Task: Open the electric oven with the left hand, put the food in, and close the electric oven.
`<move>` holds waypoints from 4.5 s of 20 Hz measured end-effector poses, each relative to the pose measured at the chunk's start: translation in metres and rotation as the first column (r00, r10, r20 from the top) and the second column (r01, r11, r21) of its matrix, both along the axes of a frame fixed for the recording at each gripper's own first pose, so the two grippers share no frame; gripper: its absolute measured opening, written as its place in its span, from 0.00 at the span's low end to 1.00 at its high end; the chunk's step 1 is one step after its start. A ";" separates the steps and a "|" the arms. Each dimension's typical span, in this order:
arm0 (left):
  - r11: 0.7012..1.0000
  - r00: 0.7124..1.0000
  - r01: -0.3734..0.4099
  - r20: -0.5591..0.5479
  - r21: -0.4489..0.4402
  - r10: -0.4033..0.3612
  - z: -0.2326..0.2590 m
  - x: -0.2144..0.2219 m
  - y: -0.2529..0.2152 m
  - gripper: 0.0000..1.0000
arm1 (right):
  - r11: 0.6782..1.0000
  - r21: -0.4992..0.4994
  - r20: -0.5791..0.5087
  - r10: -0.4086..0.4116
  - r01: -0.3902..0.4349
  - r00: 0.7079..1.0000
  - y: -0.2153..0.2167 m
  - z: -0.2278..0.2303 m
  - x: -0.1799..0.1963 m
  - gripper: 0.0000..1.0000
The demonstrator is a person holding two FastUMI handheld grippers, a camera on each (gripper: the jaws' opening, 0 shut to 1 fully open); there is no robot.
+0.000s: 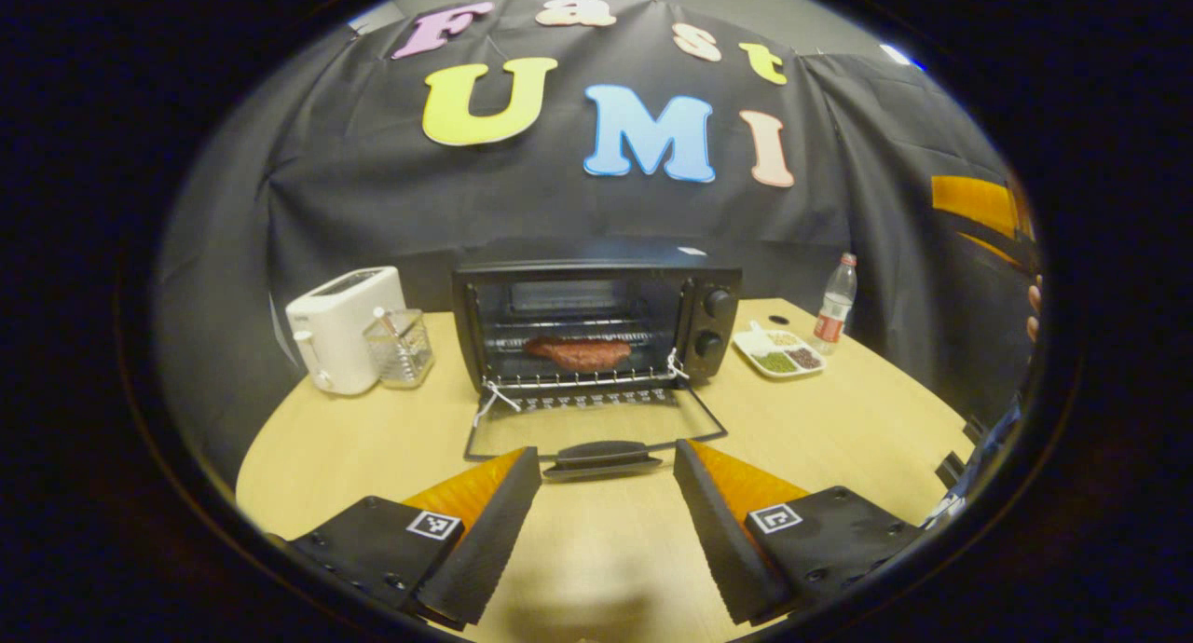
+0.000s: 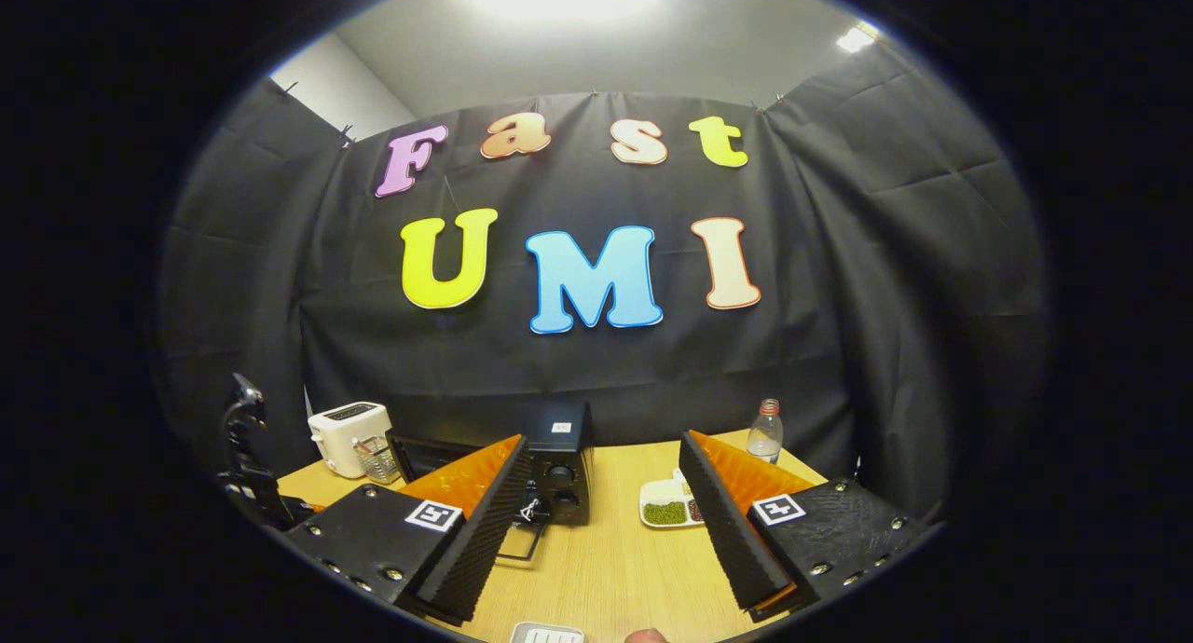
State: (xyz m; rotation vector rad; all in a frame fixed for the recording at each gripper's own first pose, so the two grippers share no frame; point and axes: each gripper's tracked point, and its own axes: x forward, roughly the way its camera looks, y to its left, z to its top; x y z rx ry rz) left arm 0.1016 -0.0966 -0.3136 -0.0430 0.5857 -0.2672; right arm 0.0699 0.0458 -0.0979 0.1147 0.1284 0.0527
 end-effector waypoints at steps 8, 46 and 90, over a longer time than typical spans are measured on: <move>1.000 0.980 -0.010 -0.200 0.015 0.012 -0.073 0.007 -0.009 0.97 | 0.992 -0.044 -0.029 -0.121 0.120 0.992 -0.045 -0.005 -0.021 0.98; 0.993 0.991 -0.069 -0.107 0.096 0.079 -0.037 0.056 -0.008 0.96 | 0.991 -0.065 -0.068 -0.117 0.113 0.991 -0.041 -0.018 -0.026 0.98; 0.965 0.853 -0.260 0.465 -0.018 0.239 0.271 -0.095 0.031 1.00 | 0.997 -0.031 0.107 0.072 -0.069 0.992 -0.057 0.061 -0.087 0.98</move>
